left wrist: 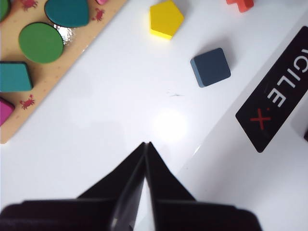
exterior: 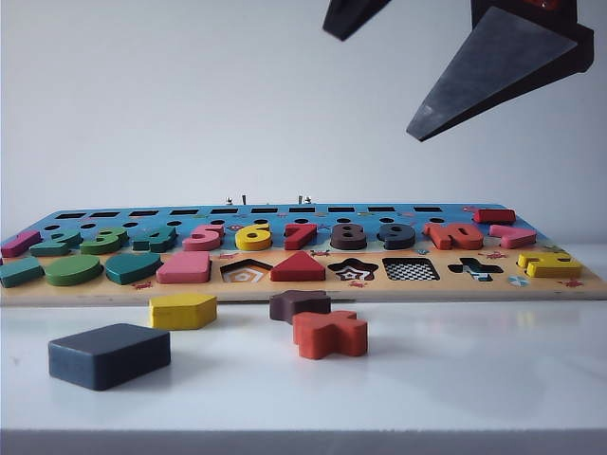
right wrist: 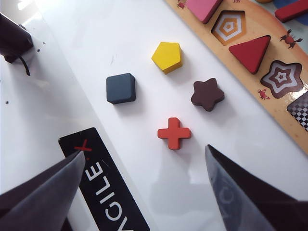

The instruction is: Insert the cube into the slot.

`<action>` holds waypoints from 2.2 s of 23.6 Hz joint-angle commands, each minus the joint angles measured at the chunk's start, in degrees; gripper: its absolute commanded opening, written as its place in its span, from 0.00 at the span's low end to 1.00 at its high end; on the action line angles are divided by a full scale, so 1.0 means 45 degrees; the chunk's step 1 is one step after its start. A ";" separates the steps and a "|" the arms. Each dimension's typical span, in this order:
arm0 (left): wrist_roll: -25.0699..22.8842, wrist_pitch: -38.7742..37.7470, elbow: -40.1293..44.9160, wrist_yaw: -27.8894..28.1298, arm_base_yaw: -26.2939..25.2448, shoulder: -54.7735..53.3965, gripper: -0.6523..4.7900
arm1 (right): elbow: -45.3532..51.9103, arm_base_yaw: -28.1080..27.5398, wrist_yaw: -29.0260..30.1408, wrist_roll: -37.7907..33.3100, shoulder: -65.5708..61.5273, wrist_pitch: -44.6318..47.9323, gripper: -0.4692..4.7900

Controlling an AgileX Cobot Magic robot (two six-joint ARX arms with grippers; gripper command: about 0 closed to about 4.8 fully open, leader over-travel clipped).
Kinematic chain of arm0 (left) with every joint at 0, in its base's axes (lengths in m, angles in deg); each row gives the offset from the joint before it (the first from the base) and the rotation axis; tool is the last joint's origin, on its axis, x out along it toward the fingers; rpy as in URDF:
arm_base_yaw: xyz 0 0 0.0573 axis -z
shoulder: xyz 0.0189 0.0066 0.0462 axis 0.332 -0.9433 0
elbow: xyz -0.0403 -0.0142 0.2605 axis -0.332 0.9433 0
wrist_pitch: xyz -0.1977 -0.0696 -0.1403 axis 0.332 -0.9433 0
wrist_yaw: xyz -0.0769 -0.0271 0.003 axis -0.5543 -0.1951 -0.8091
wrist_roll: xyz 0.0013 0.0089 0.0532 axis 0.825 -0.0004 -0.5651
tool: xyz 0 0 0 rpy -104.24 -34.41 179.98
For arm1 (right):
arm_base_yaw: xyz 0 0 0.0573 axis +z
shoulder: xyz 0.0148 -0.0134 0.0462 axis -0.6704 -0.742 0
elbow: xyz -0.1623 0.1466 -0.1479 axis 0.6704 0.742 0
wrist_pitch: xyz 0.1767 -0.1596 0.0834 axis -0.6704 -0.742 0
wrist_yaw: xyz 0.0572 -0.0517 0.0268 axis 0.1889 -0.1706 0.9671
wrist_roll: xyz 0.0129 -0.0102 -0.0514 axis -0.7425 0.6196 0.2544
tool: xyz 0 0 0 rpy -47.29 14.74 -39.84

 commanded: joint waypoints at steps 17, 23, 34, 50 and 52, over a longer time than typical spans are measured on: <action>-0.0884 -0.0350 -0.1273 -0.1506 -0.0005 -0.1307 0.15 | -0.0049 0.0670 -0.1156 0.0534 -0.1331 0.1316 1.00; -0.0442 0.1477 -0.1336 -0.1593 -0.0010 -0.1855 0.15 | -0.0049 0.1501 -0.0563 0.2186 -0.2084 0.1647 1.00; -0.0461 0.1355 -0.1336 -0.3521 -0.0010 -0.2089 0.15 | -0.0049 0.2501 -0.1501 0.0962 -0.3730 0.3575 0.99; -0.0481 0.0937 -0.1336 -0.3968 -0.0015 -0.2098 0.15 | -0.0053 0.3201 -0.2229 0.0209 -0.4794 0.5095 0.97; -0.0476 0.0923 -0.1336 -0.3963 -0.0019 -0.2098 0.15 | -0.0053 0.3206 -0.2453 0.0214 -0.4959 0.5319 0.96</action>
